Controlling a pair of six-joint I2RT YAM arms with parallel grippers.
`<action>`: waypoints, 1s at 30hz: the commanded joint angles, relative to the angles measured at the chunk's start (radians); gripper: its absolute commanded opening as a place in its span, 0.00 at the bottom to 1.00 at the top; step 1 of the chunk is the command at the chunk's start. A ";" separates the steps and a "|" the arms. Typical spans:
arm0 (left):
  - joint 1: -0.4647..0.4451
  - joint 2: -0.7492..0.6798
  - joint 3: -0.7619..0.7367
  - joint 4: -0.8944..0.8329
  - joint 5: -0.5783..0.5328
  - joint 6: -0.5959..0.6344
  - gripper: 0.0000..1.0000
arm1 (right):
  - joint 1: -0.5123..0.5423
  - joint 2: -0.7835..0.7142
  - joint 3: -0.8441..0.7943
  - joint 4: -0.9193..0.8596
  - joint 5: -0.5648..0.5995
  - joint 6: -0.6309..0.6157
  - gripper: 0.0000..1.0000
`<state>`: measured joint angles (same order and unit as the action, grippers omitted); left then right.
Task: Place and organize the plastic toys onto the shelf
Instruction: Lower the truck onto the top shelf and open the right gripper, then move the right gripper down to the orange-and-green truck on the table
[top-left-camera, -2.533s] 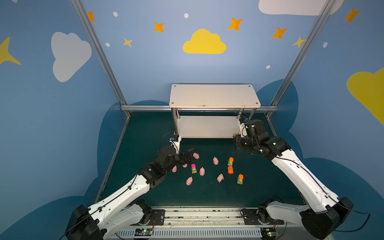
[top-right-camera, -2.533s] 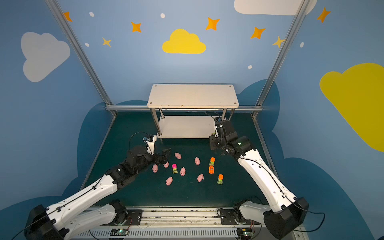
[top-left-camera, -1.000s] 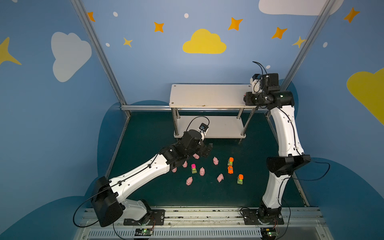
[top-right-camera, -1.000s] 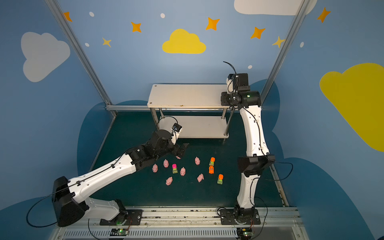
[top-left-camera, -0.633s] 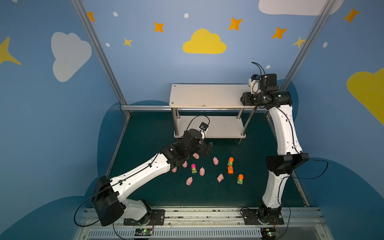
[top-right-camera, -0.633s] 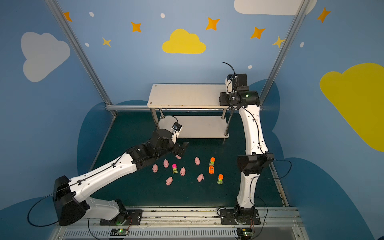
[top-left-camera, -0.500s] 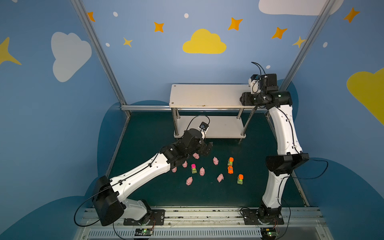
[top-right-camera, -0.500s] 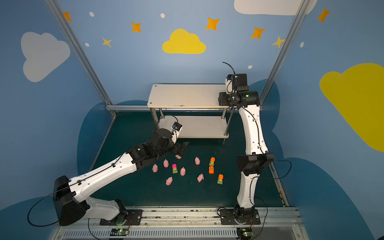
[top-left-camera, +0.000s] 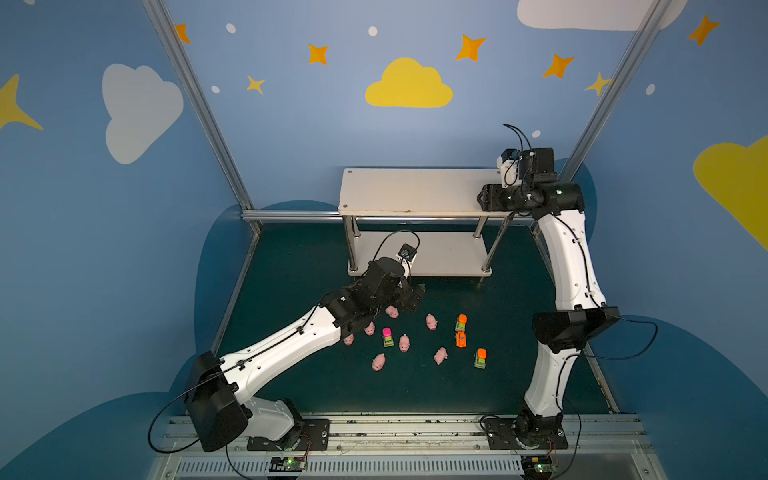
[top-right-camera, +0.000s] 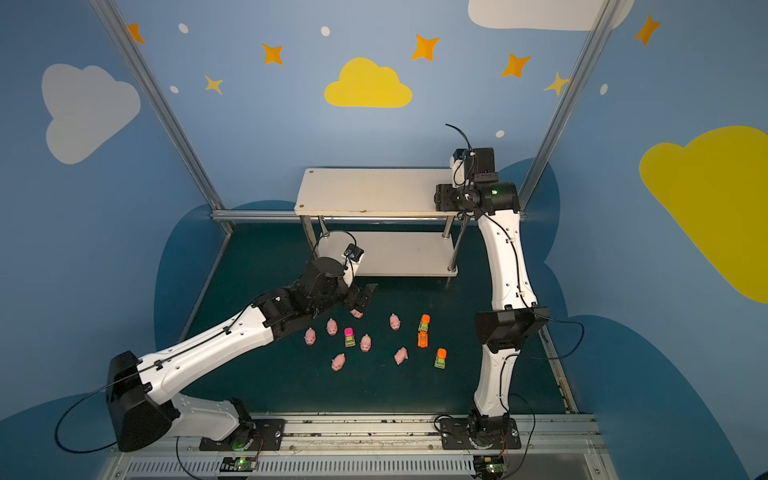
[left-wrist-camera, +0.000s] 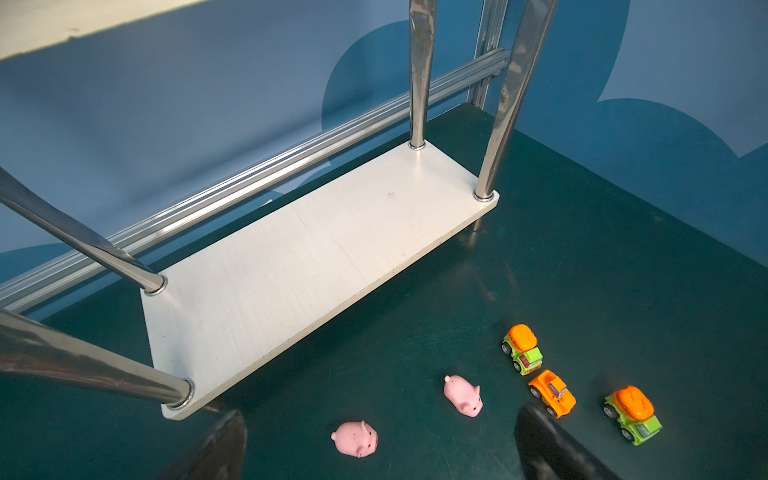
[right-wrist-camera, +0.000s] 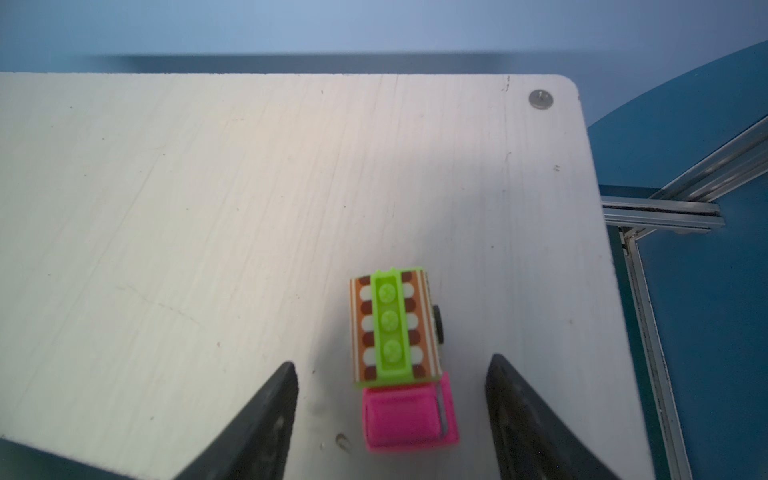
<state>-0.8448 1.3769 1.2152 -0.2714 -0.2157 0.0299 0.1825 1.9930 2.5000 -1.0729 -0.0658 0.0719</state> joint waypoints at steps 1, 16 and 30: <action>0.003 -0.036 0.015 -0.012 -0.017 -0.002 1.00 | -0.005 -0.065 -0.010 0.013 -0.012 0.013 0.73; -0.007 -0.212 -0.067 -0.066 -0.031 -0.084 1.00 | 0.016 -0.415 -0.383 0.117 0.040 0.080 0.77; -0.066 -0.500 -0.311 -0.120 -0.005 -0.268 1.00 | 0.220 -1.005 -1.256 0.311 0.119 0.320 0.76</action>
<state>-0.8978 0.9184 0.9463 -0.3603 -0.2287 -0.1703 0.3630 1.0317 1.3552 -0.8307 0.0284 0.2928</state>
